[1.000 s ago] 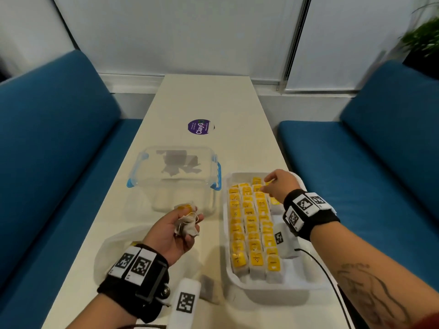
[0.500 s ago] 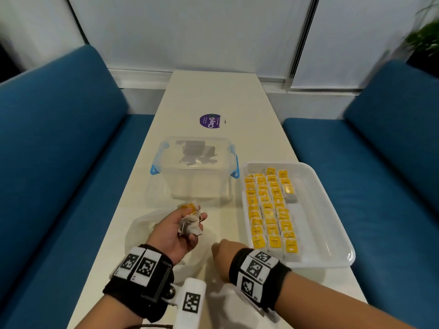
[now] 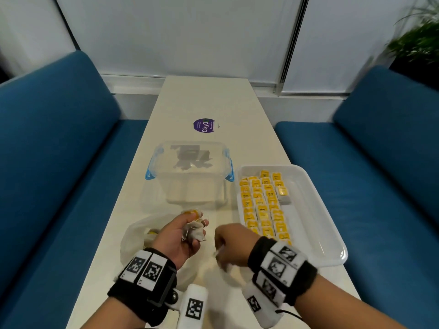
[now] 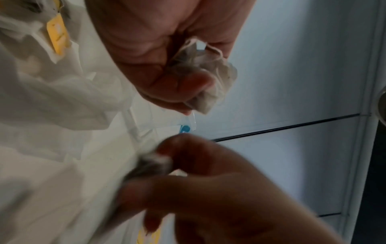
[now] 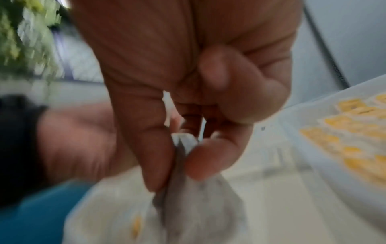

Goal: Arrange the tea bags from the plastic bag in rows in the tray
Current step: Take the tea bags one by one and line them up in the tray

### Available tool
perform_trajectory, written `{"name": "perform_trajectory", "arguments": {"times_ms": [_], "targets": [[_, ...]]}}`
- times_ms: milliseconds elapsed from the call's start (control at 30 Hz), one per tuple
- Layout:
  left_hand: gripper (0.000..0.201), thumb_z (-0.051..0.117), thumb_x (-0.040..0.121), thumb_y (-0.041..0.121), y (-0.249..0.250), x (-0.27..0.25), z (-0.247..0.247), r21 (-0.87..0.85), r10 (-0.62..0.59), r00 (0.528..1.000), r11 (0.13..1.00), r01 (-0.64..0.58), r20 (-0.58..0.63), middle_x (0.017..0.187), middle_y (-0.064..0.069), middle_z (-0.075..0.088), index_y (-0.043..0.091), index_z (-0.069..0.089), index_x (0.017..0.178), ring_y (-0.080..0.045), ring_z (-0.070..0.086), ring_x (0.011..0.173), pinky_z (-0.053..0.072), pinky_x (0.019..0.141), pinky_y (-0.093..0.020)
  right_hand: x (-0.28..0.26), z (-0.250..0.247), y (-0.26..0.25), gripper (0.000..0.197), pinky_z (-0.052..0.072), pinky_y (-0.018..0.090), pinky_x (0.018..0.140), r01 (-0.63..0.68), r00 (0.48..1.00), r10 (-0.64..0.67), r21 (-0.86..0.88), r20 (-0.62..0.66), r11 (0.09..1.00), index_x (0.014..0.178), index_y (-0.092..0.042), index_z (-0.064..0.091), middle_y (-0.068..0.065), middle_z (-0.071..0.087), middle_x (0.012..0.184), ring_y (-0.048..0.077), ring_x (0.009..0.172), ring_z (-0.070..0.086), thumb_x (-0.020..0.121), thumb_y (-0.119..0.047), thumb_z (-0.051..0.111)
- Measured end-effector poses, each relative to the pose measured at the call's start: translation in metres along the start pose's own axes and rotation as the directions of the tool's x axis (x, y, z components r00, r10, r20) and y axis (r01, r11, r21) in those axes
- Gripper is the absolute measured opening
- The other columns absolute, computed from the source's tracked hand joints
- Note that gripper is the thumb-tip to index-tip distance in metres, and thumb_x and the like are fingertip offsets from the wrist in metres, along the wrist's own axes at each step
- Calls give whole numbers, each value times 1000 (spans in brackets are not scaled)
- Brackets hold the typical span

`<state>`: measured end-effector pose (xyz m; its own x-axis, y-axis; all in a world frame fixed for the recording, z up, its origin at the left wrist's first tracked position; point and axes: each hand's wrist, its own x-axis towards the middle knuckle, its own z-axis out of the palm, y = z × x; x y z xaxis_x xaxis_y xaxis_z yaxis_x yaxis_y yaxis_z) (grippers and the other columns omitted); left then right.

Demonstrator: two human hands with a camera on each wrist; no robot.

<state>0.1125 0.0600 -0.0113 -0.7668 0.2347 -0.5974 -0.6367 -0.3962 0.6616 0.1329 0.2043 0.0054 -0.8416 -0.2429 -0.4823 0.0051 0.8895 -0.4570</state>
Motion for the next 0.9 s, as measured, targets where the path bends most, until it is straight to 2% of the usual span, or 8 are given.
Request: {"name": "perform_trajectory", "arguments": {"times_ms": [100,233,333,467,567,700,800,900], "targets": [[9,61,81,20,-3,5,9,-2,-13,1000,1000,13,-29,76,-5,60,15,59,75,-9,53,44,37,35,-12,-17,-37,5,34,39,19,54,121,969,-49,292,-243,949,68,-25,47,-6,56,77,10,67,52,66,-10,78],[10,61,81,21,-10,9,33,5,-48,999,999,48,13,73,-7,63,12,60,77,-11,58,47,39,35,-12,-17,-62,20,40,47,26,63,410,827,-101,470,-553,782,76,-30,50,-8,57,81,11,62,51,70,2,74],[21,61,83,31,-11,12,54,-60,-44,994,997,50,100,70,-8,65,10,61,84,-11,59,47,42,35,-13,-9,-55,32,46,44,15,63,506,742,-127,426,-659,750,80,-35,56,-13,57,82,4,68,54,69,6,72],[10,61,83,22,-9,21,73,-133,57,992,990,-42,114,59,-2,63,14,55,83,-8,56,41,42,37,-12,-4,-42,50,20,47,15,62,551,633,-244,206,-735,808,74,-17,67,-15,55,82,10,79,57,67,0,74],[21,59,81,-3,-7,29,78,-66,121,989,991,-115,88,60,0,62,17,51,80,-12,55,45,40,39,-14,-10,-42,63,21,55,22,70,530,720,-223,313,-657,789,80,-16,69,-12,57,91,8,85,60,65,-12,83],[24,62,79,-3,-7,36,86,175,210,976,961,-216,49,62,1,57,18,52,77,-10,52,49,39,47,-18,-4,-59,76,24,55,32,69,366,867,15,655,-499,661,92,-21,60,-4,60,85,14,77,61,75,-13,76],[20,62,83,4,-7,40,96,291,274,957,911,-291,101,62,2,55,17,50,74,-9,50,52,37,53,-22,6,-72,85,25,51,21,61,290,908,0,628,-419,722,99,-11,64,-4,56,72,8,64,55,77,-4,73],[14,61,85,12,-4,44,104,272,298,950,911,-311,88,64,2,58,17,53,75,-11,50,57,38,57,-24,8,-82,90,21,49,13,54,310,912,-22,655,-409,689,75,-14,62,-3,58,64,-2,52,56,76,6,70]]}}
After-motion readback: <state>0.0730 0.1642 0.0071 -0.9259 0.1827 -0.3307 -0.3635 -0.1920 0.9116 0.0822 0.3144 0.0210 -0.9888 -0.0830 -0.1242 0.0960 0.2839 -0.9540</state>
